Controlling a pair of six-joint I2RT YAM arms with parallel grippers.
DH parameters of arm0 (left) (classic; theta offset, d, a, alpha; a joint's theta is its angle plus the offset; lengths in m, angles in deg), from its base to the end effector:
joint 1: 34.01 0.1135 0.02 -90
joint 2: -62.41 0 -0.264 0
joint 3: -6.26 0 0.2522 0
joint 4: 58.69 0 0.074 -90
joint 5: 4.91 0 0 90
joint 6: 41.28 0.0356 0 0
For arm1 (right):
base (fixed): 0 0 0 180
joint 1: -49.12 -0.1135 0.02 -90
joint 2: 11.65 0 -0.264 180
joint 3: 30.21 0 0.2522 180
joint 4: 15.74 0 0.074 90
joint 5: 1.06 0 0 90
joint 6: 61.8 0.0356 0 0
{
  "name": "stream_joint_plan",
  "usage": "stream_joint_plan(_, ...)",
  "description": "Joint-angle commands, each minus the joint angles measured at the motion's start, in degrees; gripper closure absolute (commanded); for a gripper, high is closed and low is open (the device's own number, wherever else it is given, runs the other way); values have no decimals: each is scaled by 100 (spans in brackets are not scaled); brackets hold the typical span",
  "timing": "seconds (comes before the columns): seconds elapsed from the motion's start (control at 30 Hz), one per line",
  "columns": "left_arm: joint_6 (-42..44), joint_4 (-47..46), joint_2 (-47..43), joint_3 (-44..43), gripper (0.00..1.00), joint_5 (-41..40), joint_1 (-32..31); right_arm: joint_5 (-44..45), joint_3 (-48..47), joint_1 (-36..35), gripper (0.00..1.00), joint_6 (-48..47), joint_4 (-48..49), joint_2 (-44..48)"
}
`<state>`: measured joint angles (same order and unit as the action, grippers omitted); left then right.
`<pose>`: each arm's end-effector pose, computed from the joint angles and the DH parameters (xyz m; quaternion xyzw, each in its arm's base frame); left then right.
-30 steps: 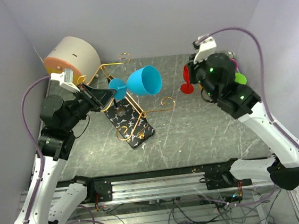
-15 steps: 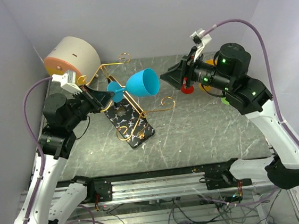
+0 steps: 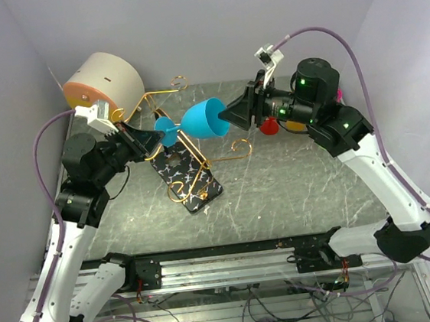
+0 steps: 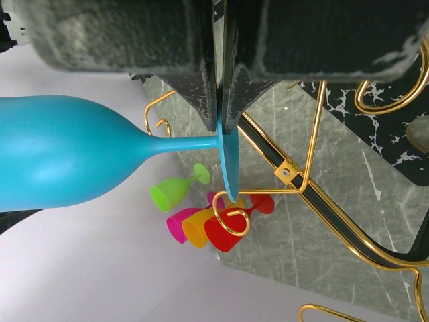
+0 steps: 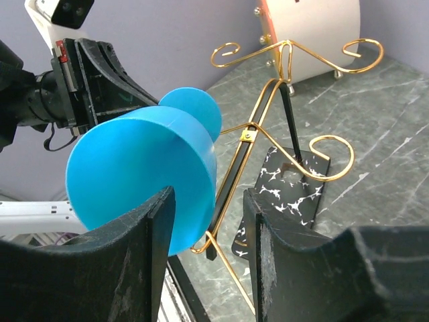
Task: Take the wine glass off the wine glass rack
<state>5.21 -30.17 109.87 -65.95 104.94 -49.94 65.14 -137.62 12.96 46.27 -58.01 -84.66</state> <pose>0.1676 -0.0604 0.4065 -0.0570 0.7264 -0.4430 0.5223 0.1986 0.1630 0.4939 -0.2498 0.7073 0.4314 0.5013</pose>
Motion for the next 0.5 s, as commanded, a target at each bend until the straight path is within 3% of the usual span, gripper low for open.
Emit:
stream_joint_plan(0.0, -4, -249, 6, -228, 93, 132, 37, -301, -59, 22, 58, 131, 324, -146)
stream_joint_plan(0.03, -5, -262, 13, -229, 93, 139, 37, -328, -57, 22, 62, 143, 354, -169)
stream_joint_plan(0.07, -8, -263, 17, -235, 93, 148, 37, -367, -47, 22, 72, 164, 399, -185)
stream_joint_plan(0.1, 6, -257, 24, -241, 93, 145, 37, -424, -41, 24, 93, 170, 459, -205)
stream_joint_plan(0.13, 15, -251, 34, -251, 93, 145, 37, -400, -48, 22, 100, 183, 490, -202)
stream_joint_plan(0.2, 32, -178, 58, -275, 89, 67, 38, -180, 20, 22, 100, 233, 634, -110)
stream_joint_plan(0.33, 163, 132, 136, -398, 62, -125, 37, 422, -62, 21, 100, 188, 658, 14)
stream_joint_plan(0.47, 390, 554, 224, -596, 53, -487, 40, 1232, -378, 28, 100, 83, 488, 2)
